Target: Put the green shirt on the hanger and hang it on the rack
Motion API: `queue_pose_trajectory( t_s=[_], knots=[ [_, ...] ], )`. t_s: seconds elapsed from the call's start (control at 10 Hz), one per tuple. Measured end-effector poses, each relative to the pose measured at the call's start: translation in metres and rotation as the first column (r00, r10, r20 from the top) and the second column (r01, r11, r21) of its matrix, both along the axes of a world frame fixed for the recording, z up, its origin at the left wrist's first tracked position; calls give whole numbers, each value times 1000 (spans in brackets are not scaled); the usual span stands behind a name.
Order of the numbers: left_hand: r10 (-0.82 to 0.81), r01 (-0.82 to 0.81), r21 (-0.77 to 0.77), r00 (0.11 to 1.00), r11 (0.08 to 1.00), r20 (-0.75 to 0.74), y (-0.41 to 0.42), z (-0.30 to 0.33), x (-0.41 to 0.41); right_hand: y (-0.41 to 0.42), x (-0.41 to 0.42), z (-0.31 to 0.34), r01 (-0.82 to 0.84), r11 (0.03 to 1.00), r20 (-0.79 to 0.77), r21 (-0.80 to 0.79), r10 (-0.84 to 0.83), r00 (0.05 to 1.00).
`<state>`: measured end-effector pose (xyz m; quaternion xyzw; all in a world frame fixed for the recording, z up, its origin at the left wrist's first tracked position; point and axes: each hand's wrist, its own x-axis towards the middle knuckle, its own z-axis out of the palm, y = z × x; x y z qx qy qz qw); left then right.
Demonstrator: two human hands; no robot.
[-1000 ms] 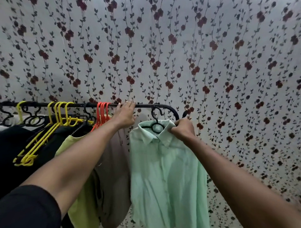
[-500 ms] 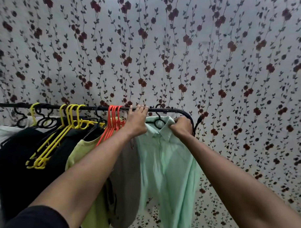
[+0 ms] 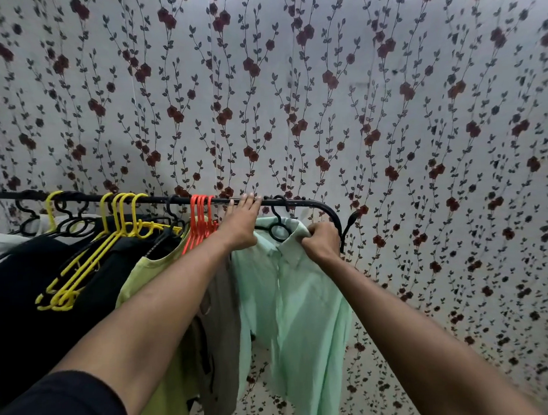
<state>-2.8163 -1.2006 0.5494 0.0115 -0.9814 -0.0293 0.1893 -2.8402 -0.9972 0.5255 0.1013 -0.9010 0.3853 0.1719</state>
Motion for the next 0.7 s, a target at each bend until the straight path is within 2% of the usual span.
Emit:
queue_pose_trajectory(
  t_s=[0.1, 0.3, 0.5, 0.7],
  knots=[
    [-28, 26, 39, 998, 999, 51, 3, 3, 8, 9, 3, -2, -7, 1000, 12, 5, 7, 1000],
    [-54, 56, -15, 992, 998, 116, 1, -3, 38, 17, 13, 2, -52, 998, 30, 21, 52, 998],
    [-53, 54, -30, 998, 998, 39, 5, -7, 95, 35, 30, 8, -72, 996, -33, 54, 74, 997],
    [-27, 23, -85, 999, 996, -40, 14, 12, 158, 60, 61, 20, -214, 976, -126, -44, 207, 970]
  ],
)
